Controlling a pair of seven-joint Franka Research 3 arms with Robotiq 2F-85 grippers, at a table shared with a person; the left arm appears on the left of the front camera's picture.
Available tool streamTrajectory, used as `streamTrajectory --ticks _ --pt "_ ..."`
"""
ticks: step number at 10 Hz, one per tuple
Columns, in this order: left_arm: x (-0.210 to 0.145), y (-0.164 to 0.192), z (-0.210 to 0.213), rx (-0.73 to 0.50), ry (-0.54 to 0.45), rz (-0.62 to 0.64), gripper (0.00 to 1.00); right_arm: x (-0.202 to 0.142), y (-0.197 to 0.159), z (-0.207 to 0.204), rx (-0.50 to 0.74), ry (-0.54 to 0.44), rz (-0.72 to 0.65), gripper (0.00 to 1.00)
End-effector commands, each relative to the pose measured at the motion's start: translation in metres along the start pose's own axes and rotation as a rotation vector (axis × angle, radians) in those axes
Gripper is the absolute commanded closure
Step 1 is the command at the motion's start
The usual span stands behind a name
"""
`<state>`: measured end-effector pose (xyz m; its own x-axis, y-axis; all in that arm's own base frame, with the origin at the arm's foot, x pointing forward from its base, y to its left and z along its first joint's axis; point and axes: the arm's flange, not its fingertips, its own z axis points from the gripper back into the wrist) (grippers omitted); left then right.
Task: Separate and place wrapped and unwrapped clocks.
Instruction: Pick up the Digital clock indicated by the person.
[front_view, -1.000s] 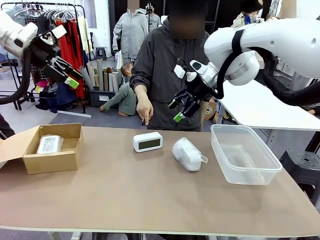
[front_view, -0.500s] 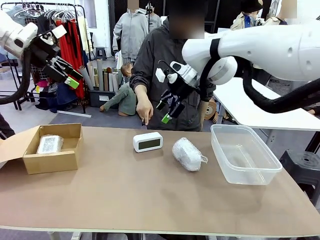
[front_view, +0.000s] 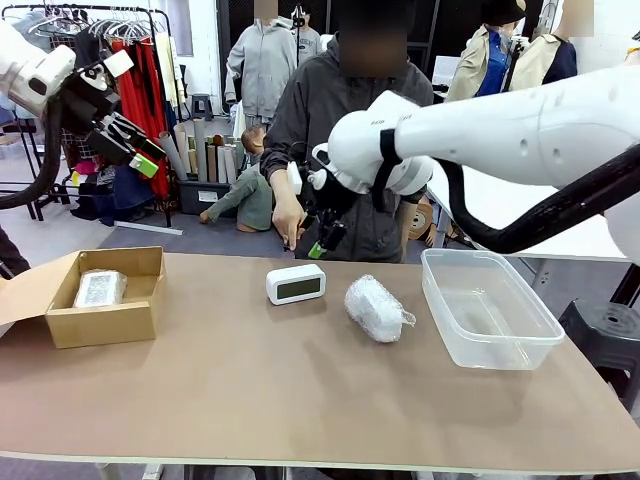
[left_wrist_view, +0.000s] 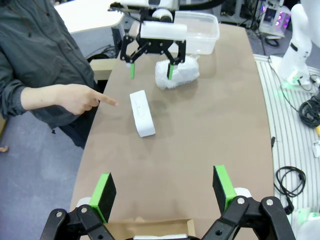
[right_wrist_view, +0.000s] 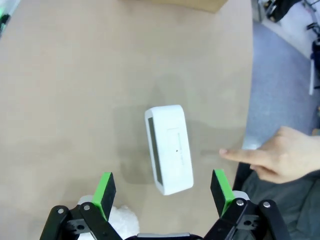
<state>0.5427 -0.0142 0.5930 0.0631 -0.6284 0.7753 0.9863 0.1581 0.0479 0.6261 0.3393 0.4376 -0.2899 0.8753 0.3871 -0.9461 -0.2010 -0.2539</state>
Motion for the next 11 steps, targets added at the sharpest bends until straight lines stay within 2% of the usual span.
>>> streamTrajectory --ticks 1,4,5,6,11 --pt "0.000 -0.002 0.001 -0.003 -0.002 -0.011 0.00 0.010 -0.012 -0.023 -0.064 0.044 0.025 0.00" --pt "0.000 -0.002 0.001 -0.003 -0.002 -0.011 0.00 0.010 -0.027 -0.048 -0.043 0.067 -0.018 0.00" --pt "0.000 -0.002 0.001 -0.003 -0.002 -0.011 0.00 0.007 -0.028 -0.041 0.032 -0.011 -0.019 0.00" --pt "0.000 -0.002 0.001 -0.003 -0.002 -0.011 0.00 0.004 -0.012 -0.047 -0.040 0.045 0.031 0.00" --pt "0.000 -0.002 0.001 -0.003 -0.002 -0.011 0.00 0.005 -0.024 -0.043 -0.003 0.035 0.031 0.00"
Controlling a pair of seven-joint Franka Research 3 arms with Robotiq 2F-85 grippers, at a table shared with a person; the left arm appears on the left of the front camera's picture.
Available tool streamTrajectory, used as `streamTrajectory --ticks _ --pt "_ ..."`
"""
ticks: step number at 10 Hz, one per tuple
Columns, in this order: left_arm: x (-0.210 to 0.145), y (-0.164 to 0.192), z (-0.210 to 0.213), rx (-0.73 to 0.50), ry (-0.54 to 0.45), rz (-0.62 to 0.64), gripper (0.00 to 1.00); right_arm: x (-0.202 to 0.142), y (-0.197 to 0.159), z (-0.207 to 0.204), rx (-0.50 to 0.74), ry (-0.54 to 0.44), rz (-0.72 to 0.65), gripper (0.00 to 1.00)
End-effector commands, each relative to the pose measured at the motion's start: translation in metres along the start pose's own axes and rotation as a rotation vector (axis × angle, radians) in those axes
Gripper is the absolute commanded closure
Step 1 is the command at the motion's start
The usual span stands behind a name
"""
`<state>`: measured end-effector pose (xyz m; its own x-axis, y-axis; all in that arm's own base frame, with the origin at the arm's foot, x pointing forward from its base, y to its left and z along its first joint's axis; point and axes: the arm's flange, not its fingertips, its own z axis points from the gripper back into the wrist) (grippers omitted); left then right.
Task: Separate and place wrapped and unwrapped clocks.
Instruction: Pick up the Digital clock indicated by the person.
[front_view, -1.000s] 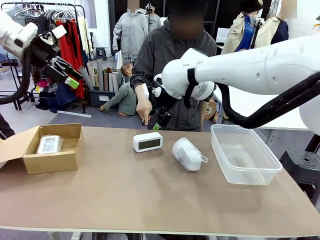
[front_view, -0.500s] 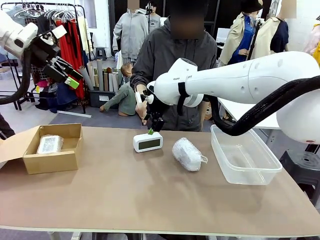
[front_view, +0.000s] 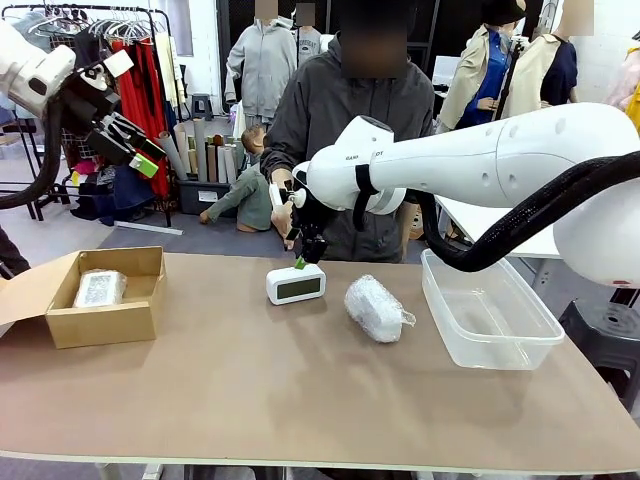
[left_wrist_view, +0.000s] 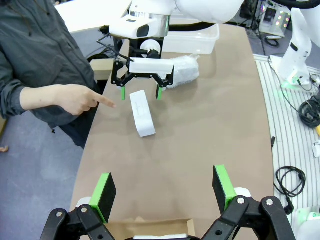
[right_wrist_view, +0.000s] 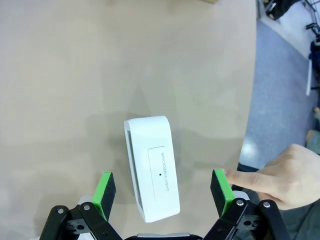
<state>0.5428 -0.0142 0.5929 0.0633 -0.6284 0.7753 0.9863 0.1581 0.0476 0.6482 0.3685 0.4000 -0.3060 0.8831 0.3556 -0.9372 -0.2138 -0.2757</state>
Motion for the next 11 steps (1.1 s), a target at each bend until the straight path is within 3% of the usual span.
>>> streamTrajectory --ticks 1,7,11 --pt "0.000 -0.002 0.001 -0.003 -0.002 -0.011 0.00 0.004 -0.008 0.004 0.025 0.024 0.027 0.00" --pt "0.000 -0.002 0.001 -0.003 -0.002 -0.011 0.00 0.014 -0.026 -0.027 0.055 0.125 0.029 0.00" --pt "0.000 -0.002 0.001 -0.003 -0.002 -0.011 0.00 -0.006 -0.030 -0.043 0.096 0.161 0.001 0.00"
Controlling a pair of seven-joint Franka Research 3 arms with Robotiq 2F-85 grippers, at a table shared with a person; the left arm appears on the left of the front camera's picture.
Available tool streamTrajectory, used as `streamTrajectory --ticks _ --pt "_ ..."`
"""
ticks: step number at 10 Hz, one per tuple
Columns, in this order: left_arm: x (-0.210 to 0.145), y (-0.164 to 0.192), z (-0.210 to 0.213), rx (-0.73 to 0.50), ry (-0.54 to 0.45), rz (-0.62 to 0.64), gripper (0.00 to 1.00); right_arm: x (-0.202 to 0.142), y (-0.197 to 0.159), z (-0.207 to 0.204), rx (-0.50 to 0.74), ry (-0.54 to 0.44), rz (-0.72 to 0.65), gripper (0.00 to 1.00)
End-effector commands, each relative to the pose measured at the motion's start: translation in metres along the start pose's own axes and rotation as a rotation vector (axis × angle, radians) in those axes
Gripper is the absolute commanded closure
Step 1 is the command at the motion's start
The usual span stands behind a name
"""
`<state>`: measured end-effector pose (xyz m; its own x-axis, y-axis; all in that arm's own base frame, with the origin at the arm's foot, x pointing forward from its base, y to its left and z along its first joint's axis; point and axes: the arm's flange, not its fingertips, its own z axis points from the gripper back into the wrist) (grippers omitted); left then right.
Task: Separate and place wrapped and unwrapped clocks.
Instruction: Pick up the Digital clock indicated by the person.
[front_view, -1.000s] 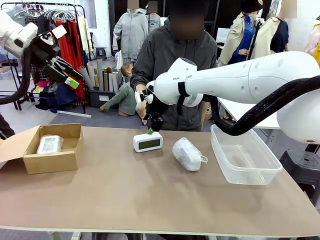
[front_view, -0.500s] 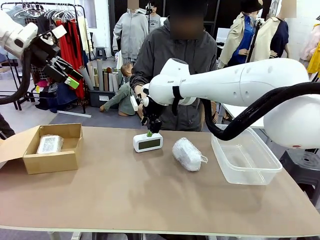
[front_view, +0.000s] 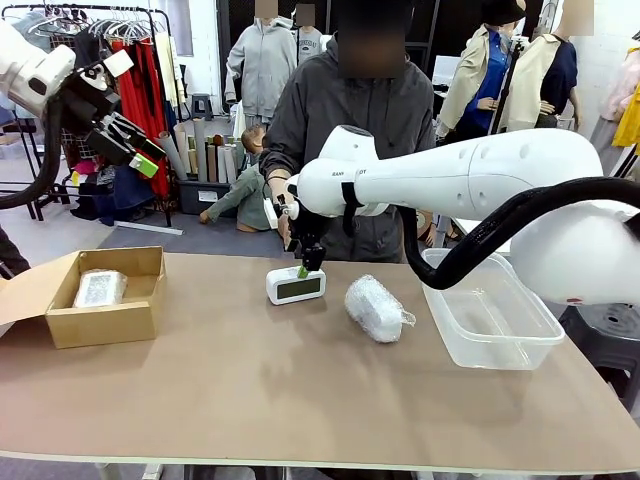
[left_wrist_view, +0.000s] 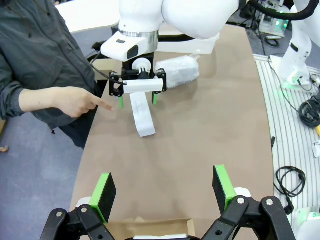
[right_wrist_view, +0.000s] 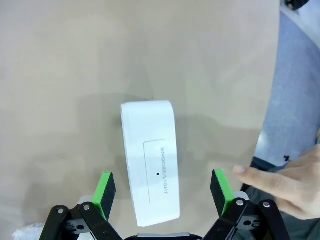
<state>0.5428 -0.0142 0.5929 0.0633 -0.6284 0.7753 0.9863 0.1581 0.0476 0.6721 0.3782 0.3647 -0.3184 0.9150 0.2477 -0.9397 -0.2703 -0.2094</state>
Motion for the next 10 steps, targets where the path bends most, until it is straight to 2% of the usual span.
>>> streamTrajectory --ticks 1,9,10 --pt "0.000 -0.002 0.001 -0.003 -0.002 -0.011 0.00 0.003 -0.012 -0.008 0.021 0.047 -0.049 0.00" --pt "0.000 -0.002 0.001 -0.003 -0.002 -0.011 0.00 -0.011 -0.017 -0.037 0.107 0.033 -0.059 0.00" --pt "0.000 -0.002 0.001 -0.003 -0.002 -0.011 0.00 -0.013 -0.018 -0.037 0.127 0.018 0.000 0.11"
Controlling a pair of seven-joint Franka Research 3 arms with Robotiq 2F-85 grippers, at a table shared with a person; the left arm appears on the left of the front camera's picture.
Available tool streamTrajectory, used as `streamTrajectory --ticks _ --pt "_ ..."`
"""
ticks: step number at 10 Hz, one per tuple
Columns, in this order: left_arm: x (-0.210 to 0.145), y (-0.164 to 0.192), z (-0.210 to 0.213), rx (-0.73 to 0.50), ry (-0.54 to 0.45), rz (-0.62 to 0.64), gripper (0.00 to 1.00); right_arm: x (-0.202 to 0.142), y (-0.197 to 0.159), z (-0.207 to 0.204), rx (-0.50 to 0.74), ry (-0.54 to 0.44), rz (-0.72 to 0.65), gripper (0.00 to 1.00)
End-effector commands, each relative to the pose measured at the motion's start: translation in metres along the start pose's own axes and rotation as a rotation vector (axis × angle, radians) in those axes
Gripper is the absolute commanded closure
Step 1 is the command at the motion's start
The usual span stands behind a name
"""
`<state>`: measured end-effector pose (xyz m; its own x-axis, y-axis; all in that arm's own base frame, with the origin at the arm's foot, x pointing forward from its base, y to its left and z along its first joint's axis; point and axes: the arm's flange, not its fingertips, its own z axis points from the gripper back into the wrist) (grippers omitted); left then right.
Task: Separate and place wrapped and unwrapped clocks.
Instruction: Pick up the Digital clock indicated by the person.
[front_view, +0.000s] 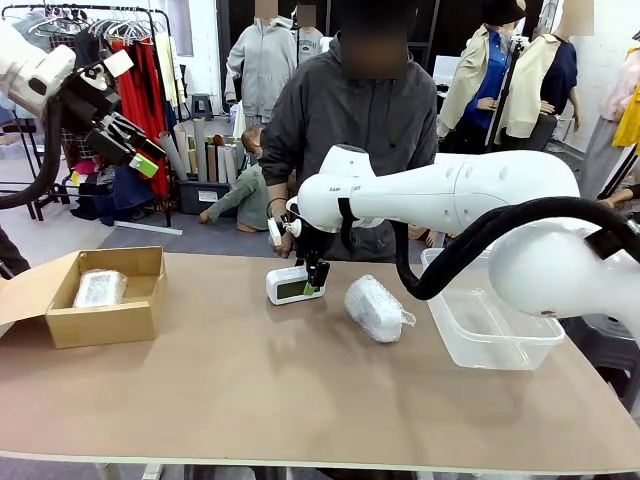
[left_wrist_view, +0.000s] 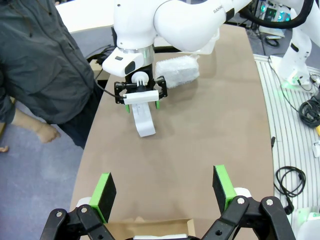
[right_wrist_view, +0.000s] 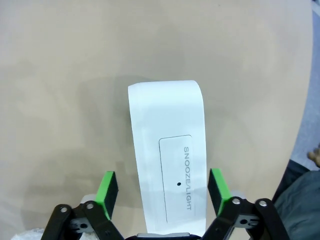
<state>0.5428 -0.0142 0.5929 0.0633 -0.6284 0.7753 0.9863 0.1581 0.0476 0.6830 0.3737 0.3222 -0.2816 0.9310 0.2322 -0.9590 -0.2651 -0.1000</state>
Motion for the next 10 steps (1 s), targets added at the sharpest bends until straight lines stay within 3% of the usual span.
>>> streamTrajectory --ticks 1,4,5,7,10 --pt "0.000 -0.002 0.001 -0.003 -0.002 -0.011 0.00 0.005 -0.017 0.007 0.024 0.000 0.022 0.31" --pt "0.000 -0.002 0.001 -0.003 -0.002 -0.011 0.00 0.003 -0.016 0.011 0.046 -0.024 0.014 0.91" --pt "0.000 -0.002 0.001 -0.003 -0.002 -0.011 0.00 0.001 -0.016 0.017 0.061 -0.043 0.017 1.00" --pt "0.000 -0.002 0.001 -0.003 -0.002 -0.011 0.00 -0.001 -0.012 0.033 0.063 -0.079 0.013 1.00" --pt "0.000 -0.002 0.001 -0.003 -0.002 -0.011 0.00 0.005 0.002 0.089 0.013 -0.166 0.008 1.00"
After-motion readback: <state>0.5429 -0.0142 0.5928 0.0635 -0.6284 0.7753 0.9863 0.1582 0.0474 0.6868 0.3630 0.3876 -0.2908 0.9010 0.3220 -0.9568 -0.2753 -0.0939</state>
